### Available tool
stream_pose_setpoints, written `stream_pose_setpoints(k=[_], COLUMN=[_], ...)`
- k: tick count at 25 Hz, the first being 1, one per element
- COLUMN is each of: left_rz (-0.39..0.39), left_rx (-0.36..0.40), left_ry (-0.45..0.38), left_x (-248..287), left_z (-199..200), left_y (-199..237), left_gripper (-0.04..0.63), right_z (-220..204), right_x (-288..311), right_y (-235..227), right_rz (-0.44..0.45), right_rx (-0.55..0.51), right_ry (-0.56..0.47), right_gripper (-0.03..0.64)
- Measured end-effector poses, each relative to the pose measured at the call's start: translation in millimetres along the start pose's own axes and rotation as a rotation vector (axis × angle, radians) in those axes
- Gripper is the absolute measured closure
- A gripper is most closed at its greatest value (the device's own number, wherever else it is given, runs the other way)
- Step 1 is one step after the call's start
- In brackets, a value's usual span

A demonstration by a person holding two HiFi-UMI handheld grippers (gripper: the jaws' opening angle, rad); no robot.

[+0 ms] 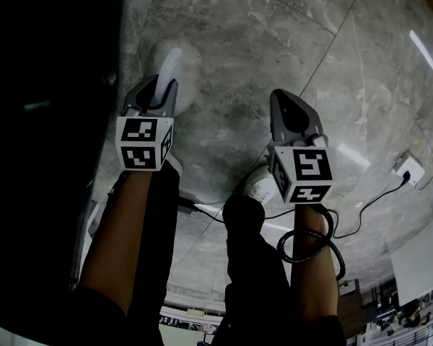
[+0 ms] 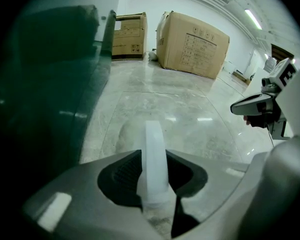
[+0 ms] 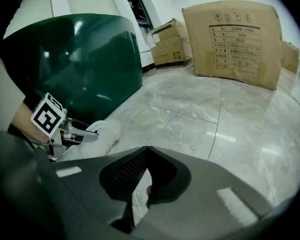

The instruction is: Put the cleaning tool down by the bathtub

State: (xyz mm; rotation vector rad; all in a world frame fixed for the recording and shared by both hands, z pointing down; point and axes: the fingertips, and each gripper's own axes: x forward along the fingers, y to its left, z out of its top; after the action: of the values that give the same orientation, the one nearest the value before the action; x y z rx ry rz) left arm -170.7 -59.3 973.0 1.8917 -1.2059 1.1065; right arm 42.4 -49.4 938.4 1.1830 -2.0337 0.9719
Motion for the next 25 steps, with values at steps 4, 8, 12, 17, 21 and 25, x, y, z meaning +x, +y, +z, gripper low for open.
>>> stream_pose_setpoints(k=[4,8,12,17,21,25], left_rz=[-0.016,-0.023,-0.025,-0.026,-0.026,-0.036], left_rx=[0.003,0.004,0.000,-0.011,-0.010,-0.007], left_ry=[-0.006,-0.008,-0.021,-0.038,-0.070,-0.110], left_x=[-3.0,-10.0,-20.4,-38.4,-57.4,-75.1], left_z=[3.0,6.3,13.9,28.9,44.2,66.0], left_y=[-1.5,-0.8,-2.3,-6.7,-10.6,-16.7], left_gripper=[0.454,0.426,0.413,0.411,0.411,0.434], right_z=[2.7,6.9,14.6,33.4,51.8,73.0], right_x=[0.4,-4.3,-13.6,-27.1,-41.5,-55.8], right_y=[8.1,11.4,16.0,22.5,29.6,33.3], right_rz=[0.015,0.016,0.017,0.017,0.019,0.007], right_rx=[-0.016,-0.017,-0.018,-0.021,-0.038,-0.036], right_ry=[0.002,0.006,0.000,-0.014,-0.029,-0.056], right_gripper=[0.594,0.594,0.594,0.594,0.594,0.594])
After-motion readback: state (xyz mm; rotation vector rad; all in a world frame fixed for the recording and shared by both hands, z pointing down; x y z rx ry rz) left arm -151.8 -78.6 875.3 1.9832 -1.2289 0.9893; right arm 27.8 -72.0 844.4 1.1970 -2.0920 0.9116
